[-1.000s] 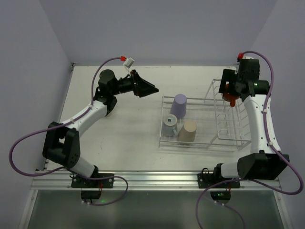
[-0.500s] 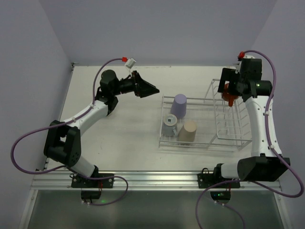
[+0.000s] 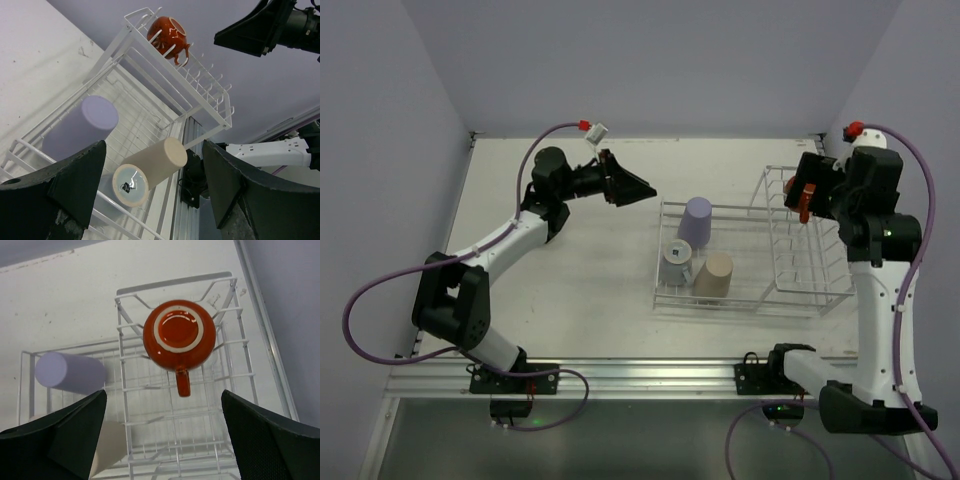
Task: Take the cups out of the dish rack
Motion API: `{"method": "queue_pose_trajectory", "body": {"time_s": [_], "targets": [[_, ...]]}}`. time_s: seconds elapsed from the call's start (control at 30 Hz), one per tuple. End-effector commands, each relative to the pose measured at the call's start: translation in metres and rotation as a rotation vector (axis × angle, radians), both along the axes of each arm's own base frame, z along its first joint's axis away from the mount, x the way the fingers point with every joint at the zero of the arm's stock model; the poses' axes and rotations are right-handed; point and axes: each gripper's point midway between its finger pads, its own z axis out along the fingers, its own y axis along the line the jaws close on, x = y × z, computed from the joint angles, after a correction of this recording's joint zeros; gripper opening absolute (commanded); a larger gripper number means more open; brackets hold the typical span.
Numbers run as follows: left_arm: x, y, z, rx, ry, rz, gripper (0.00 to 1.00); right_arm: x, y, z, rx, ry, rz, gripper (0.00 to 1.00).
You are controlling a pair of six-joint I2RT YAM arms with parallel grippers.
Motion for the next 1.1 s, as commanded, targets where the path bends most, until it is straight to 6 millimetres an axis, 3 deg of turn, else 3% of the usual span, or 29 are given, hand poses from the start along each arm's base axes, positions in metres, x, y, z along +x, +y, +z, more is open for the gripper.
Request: {"method": "queue_pose_trajectory", "body": {"time_s": [0.0, 0.07, 0.13, 0.17, 0.3, 0.57, 1.07], "targets": [[-0.007, -0.004, 0.013, -0.018, -0.049, -0.015, 0.82, -0.013, 0.012, -0.03, 0.038, 0.093, 0.05, 0.97], [-0.009, -0.004, 0.014, -0.018, -0.05, -0.015, 0.82, -0.016, 0.006, -0.042, 0.017, 0.099, 0.021, 0.71], [-0.01, -0.004, 0.015, -0.018, -0.052, -0.015, 0.82, -0.017, 0.0, -0.054, -0.003, 0.118, -0.004, 0.52], [-0.011, -0.004, 0.016, -0.019, -0.054, -0.015, 0.82, -0.017, -0.002, -0.057, -0.011, 0.125, -0.014, 0.5], [-0.012, -0.005, 0.018, -0.016, -0.059, -0.016, 0.82, -0.017, -0.015, -0.068, -0.059, 0.156, -0.064, 0.54], [-0.009, -0.007, 0.015, -0.009, -0.058, -0.017, 0.82, -0.005, -0.018, -0.067, -0.077, 0.177, -0.063, 0.54], [-0.008, -0.008, 0.014, -0.007, -0.063, -0.027, 0.82, 0.011, -0.021, -0.069, -0.113, 0.152, -0.042, 0.42]]}}
